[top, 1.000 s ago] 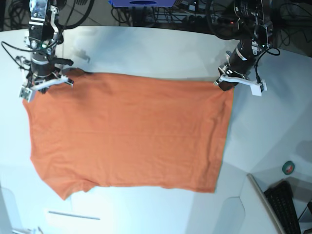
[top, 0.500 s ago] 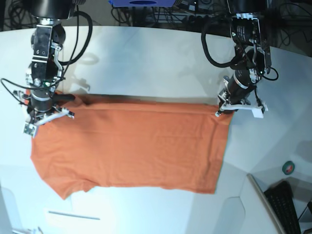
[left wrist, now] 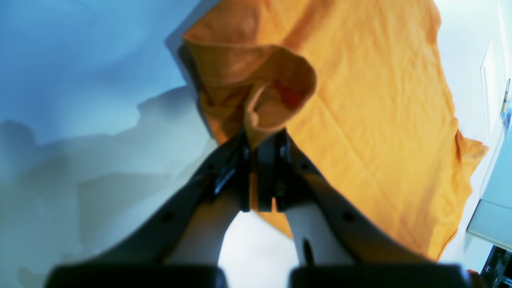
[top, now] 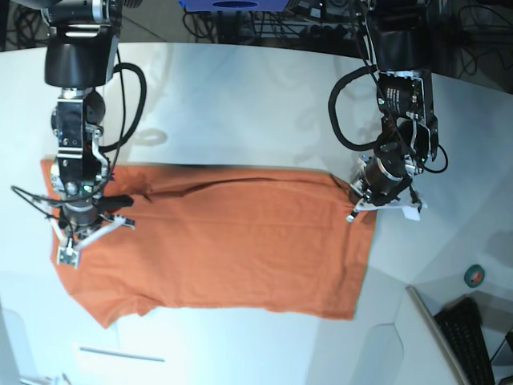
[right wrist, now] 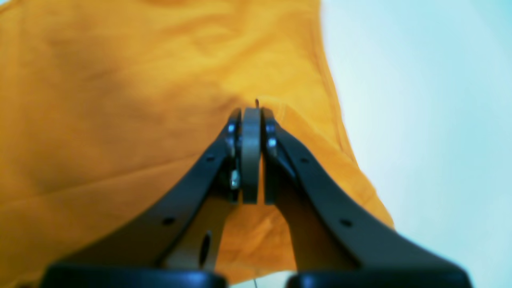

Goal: Layout the t-shirt on the table in an organized manner, then fold the t-shirt properly
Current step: 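Pull the held edge with both grippers to smooth the shirt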

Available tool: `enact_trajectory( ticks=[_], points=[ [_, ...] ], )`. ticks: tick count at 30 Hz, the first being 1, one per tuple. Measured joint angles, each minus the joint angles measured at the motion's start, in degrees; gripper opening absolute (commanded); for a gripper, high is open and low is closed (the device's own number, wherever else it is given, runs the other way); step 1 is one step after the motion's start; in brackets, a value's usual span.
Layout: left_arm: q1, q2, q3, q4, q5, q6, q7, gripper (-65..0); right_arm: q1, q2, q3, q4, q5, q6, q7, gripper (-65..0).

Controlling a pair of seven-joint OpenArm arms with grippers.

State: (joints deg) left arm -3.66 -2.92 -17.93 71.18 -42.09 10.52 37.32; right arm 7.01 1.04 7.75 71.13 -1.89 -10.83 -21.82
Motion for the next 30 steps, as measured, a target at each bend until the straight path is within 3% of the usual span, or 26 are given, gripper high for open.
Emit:
enact_trajectory(
  ticks=[3, 6, 13, 18, 30],
  points=[
    [-1.79, 0.04, -0.42, -1.99, 0.00, 0.07, -0.15, -65.0, 1.70, -0.11, -0.87, -2.69, 0.11, 0.00, -0.04, -65.0],
    [-3.39, 0.52, -0.39, -3.39, 0.00, 4.57, -0.39, -65.0, 3.63, 0.07, -0.90, -4.44, 0.13, 0.00, -0.24, -65.0],
    [-6.21, 0.87, -0.37, -4.70, 0.00, 5.20, -0.33, -65.0, 6.29, 0.02, -1.11, -7.52, 0.11, 0.00, -0.02, -65.0],
    [-6.40, 1.14, 0.02, -6.38, 0.00, 5.20, -5.53, -65.0, 7.72, 0.37, -4.09, -8.90, 0.09, 0.00, 0.39, -65.0],
    [-9.25, 1.11, 0.04, -11.10, 0.02, 5.60, -5.40, -65.0, 7.56, 0.24, -4.61, -9.14, 0.11, -0.02, 2.62, -65.0]
  ],
)
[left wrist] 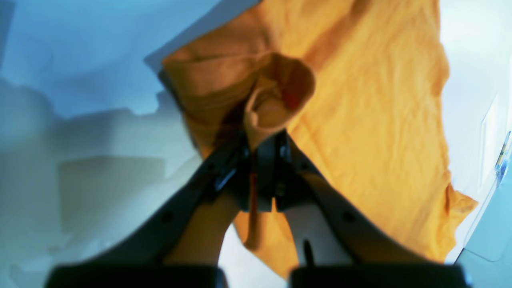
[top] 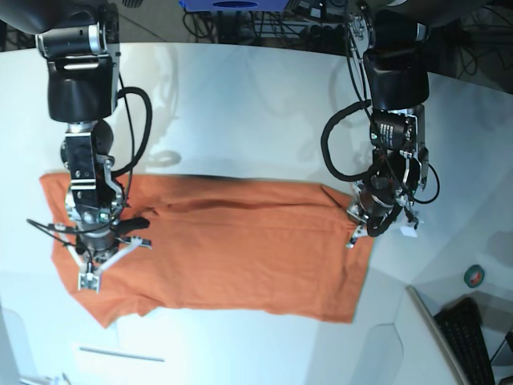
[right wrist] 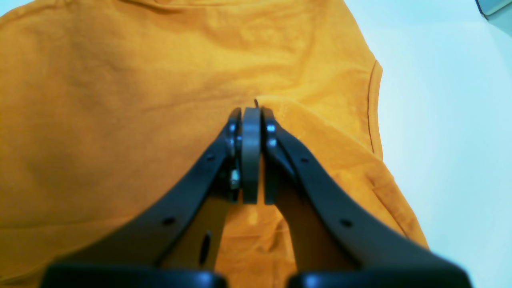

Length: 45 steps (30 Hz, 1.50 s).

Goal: Layout the t-shirt on the table in an organized manner, then fold the t-shirt properly
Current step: 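Pull the held edge with both grippers to smooth the shirt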

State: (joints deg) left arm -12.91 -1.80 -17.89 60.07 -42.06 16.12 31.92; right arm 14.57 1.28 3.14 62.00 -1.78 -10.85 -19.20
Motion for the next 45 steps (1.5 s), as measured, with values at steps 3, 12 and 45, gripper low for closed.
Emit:
enact_trajectory(
  ticks=[3, 12, 45],
  points=[
    [-0.37, 0.13, 0.00, 0.52, -0.02, 0.00, 0.07, -65.0, 1.05, -0.04, 0.00, -0.20, 0.00, 0.00, -0.26, -65.0],
    [-2.60, 0.39, 0.11, -0.55, -0.04, -0.20, -0.02, -65.0, 5.46, -0.04, -0.04, -6.97, 0.02, 0.00, 0.26, -65.0],
    [12.85, -0.63, 2.23, 18.16, -0.24, -0.55, 6.71, -65.0, -25.64, -0.07, 2.38, 33.09, 0.00, -0.20, -9.29, -65.0]
  ],
)
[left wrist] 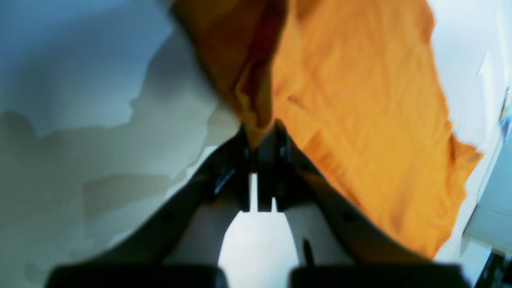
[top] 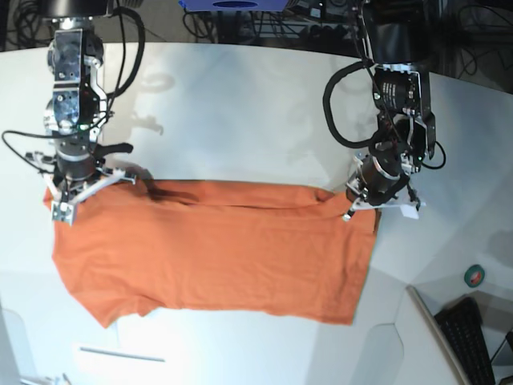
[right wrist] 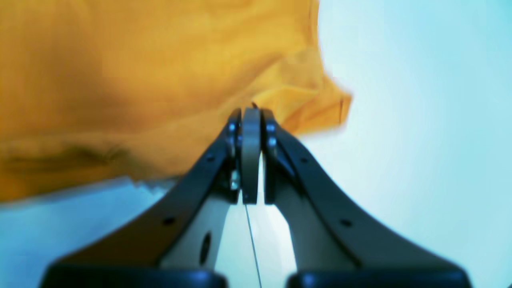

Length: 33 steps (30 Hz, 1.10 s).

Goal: Layout the t-shirt on the table in an organized manner, then fold the t-shirt properly
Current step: 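Pull the held edge with both grippers to smooth the shirt, then release the edge and regrasp the shirt body with both grippers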

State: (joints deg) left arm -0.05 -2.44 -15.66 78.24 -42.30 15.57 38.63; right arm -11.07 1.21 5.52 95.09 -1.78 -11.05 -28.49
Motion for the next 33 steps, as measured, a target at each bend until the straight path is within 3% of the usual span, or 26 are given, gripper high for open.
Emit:
enact_trajectory(
  ticks=[4, 7, 16, 24, 29, 31, 33],
  points=[
    [5.25, -1.95, -0.04, 3.82, 0.07, 0.11, 0.50, -65.0, -5.73, -0.59, 0.02, 3.23, 0.04, 0.00, -1.51, -65.0],
    [8.41, -3.15, 0.00, 6.40, 0.24, 0.11, 0.63, -65.0, -8.00, -2.99, 2.84, 3.30, 0.04, 0.02, -4.61, -65.0],
    [13.81, -4.87, 0.02, 6.67, 0.20, -0.13, 0.66, -65.0, -12.83, -6.58, 4.24, 3.04, 0.04, 0.02, -4.81, -65.0],
    [15.87, -4.90, -0.31, 6.78, 0.04, -0.13, 0.59, -64.5, -13.11, -6.49, 4.28, 3.06, 0.20, 0.17, -4.55, -65.0],
    [17.90, -4.96, -0.44, 7.54, -0.31, -0.59, -0.31, -21.1, -14.25, -6.45, 4.28, 3.08, 0.15, 0.17, -4.33, -65.0],
    [18.47, -4.94, -0.42, 8.61, -0.48, -0.55, -0.46, -10.9, -15.26, -6.45, 4.28, 3.08, 0.07, 0.17, -4.68, -65.0],
    [20.52, -5.03, -0.42, 10.49, -0.31, -0.52, -0.42, -6.6, -16.20, -6.45, 4.22, 3.17, 0.07, 0.20, -4.52, -65.0]
  ],
)
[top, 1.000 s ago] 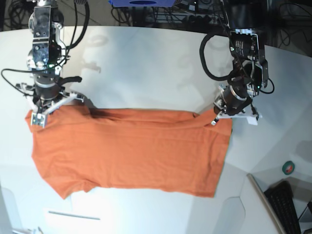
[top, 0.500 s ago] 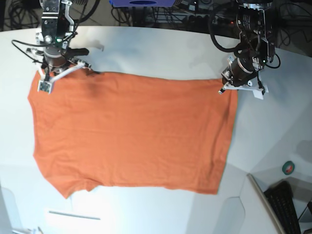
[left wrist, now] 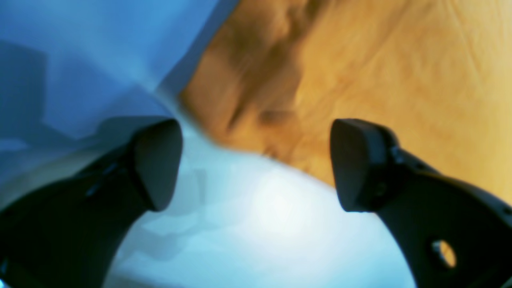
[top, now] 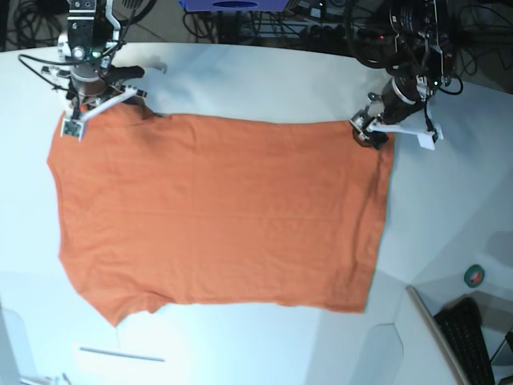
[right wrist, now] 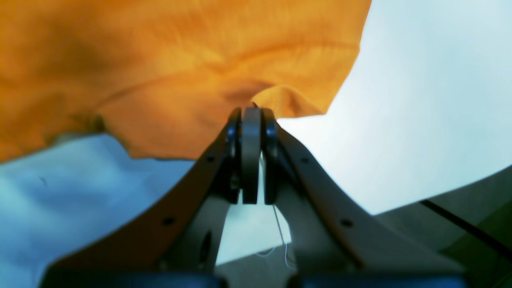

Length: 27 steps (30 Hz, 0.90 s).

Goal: Layout the t-shirt on the table in an organized manner, then fold the t-shirt properly
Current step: 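Release the edge and regrasp the shirt body with both grippers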

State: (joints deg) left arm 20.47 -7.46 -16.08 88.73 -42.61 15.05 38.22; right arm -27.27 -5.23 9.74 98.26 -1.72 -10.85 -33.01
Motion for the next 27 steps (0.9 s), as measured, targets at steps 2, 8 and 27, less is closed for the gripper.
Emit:
enact_trajectory(
  ticks=[2, 8, 27],
  points=[
    [2.38, -0.02, -0.11, 2.47, 0.35, 1.01, 0.63, -6.3, -0.96, 0.00, -0.11, 0.07, -0.02, 0.00, 0.00, -65.0],
    [8.55, 2.16, -5.70, 18.05, 0.35, 0.46, 0.13, -7.6, -3.21, -0.09, -0.24, 3.32, 0.15, 0.00, 0.17, -55.8],
    [-19.63, -4.79, 12.74, -16.57, 0.79, 0.98, 0.11, -65.0, 16.04, 3.50, -13.73, -11.93, -0.48, 12.22, 0.35, -65.0]
  ],
)
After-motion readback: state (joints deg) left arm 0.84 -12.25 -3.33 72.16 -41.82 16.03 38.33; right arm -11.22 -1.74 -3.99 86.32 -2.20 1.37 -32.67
